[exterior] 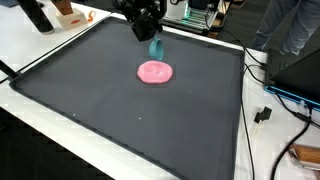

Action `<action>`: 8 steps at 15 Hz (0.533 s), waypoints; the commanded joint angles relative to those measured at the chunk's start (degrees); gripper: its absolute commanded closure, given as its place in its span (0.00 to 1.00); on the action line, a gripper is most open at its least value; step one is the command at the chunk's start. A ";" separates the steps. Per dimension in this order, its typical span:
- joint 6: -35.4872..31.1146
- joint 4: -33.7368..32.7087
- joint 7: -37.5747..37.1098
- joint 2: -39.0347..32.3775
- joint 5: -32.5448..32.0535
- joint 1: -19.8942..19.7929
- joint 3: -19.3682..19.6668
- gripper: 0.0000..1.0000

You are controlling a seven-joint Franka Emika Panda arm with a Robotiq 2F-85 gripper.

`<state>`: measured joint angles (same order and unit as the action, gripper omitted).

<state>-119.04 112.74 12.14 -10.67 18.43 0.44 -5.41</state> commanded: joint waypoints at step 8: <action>3.10 0.65 -19.91 7.79 -14.98 4.79 -0.02 0.75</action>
<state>-117.89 112.68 -3.29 -5.37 6.73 4.05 -5.50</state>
